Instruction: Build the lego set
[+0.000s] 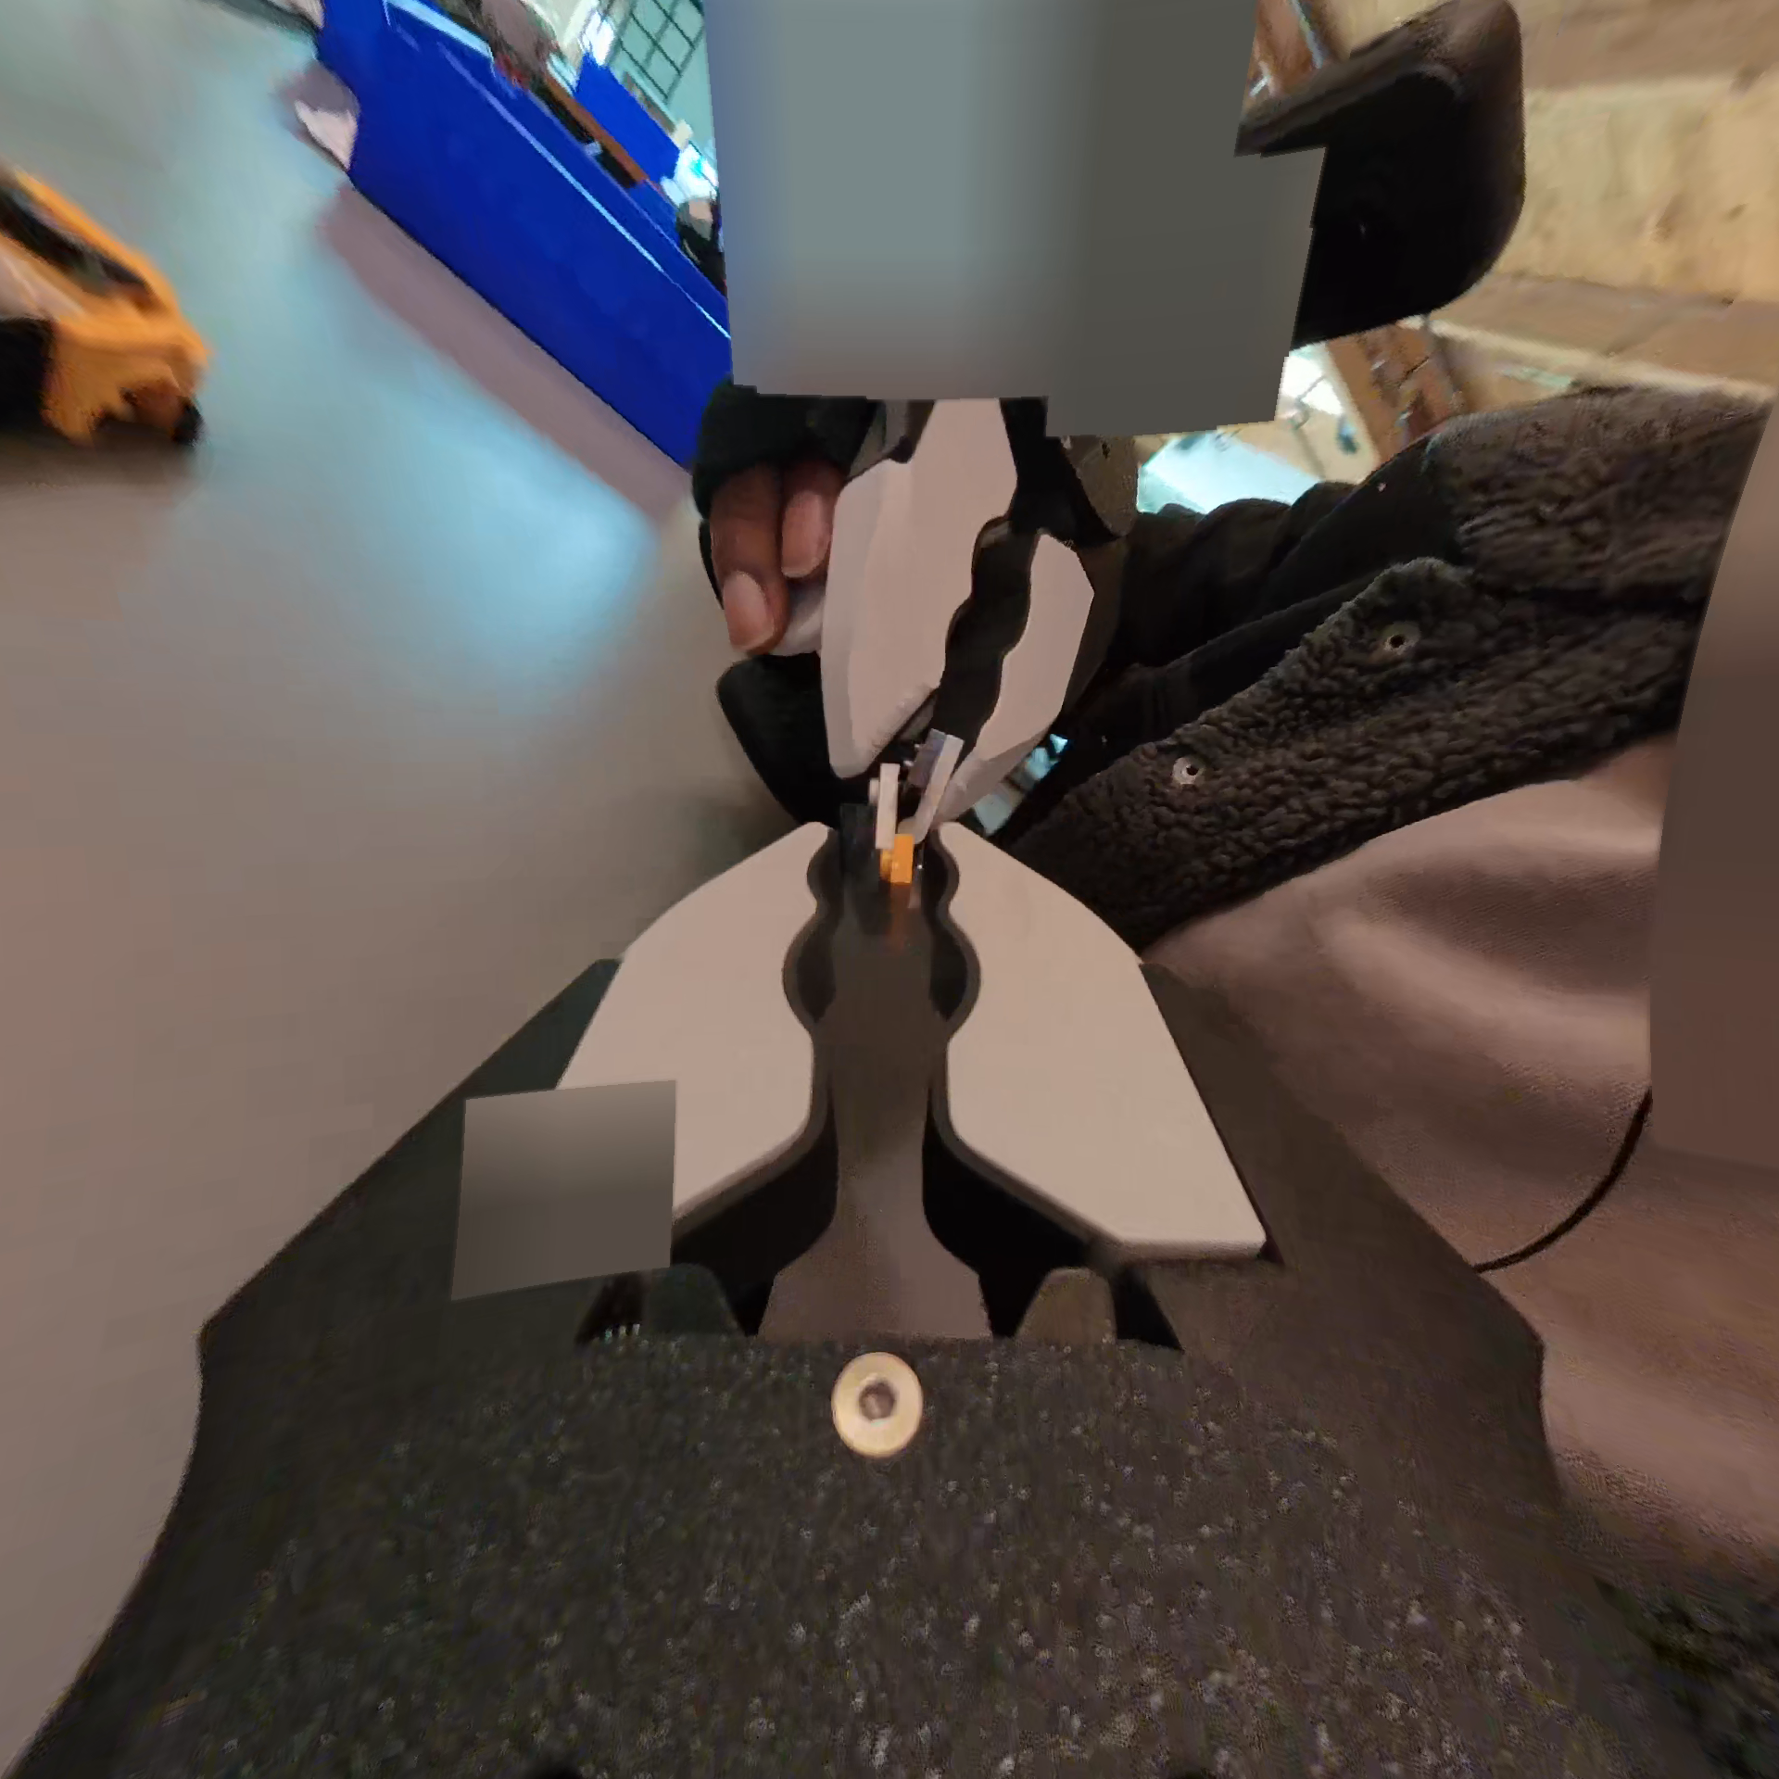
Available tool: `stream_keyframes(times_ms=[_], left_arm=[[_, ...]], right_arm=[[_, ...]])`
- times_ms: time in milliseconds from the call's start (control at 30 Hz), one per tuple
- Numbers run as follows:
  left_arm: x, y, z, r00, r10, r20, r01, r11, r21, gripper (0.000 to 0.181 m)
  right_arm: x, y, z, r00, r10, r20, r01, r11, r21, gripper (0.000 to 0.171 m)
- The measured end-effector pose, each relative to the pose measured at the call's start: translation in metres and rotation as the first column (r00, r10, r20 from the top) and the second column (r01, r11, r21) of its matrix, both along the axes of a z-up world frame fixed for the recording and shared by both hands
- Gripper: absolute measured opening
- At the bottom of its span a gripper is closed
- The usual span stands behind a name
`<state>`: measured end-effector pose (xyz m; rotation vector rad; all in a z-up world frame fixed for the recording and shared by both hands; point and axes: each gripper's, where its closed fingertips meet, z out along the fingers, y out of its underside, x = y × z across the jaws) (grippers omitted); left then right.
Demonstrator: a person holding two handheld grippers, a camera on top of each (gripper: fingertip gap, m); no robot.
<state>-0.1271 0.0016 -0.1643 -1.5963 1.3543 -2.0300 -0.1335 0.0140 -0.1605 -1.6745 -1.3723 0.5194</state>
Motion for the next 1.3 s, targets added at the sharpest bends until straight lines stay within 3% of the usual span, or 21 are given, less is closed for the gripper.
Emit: stream_keyframes(times_ms=[167,300,467,667,1300], left_arm=[[0.001,0.01,0.002,0.992,0.113,0.065,-0.127,0.943,0.308,0.015],[0.002,0.01,0.003,0.98,0.146,0.138,-0.198,0.813,0.548,0.015],[0.001,0.009,0.006,0.968,0.142,0.208,-0.249,0.66,0.708,0.015],[0.0,0.005,0.006,0.965,0.109,0.237,-0.256,0.562,0.786,0.015],[-0.003,0.007,0.005,0.966,0.106,0.235,-0.257,0.443,0.859,0.016]], right_arm=[[0.002,0.0,0.007,0.998,-0.017,-0.056,0.013,0.998,-0.069,0.021],[-0.004,0.0,0.009,0.999,-0.009,-0.043,0.007,0.999,-0.046,0.021],[-0.007,-0.005,0.01,0.999,0.032,-0.014,-0.032,0.999,-0.014,0.017],[-0.008,-0.01,0.009,0.998,0.058,0.029,-0.059,0.997,0.042,0.016],[-0.01,-0.007,0.009,0.998,-0.04,-0.055,0.047,0.989,0.142,0.011]])
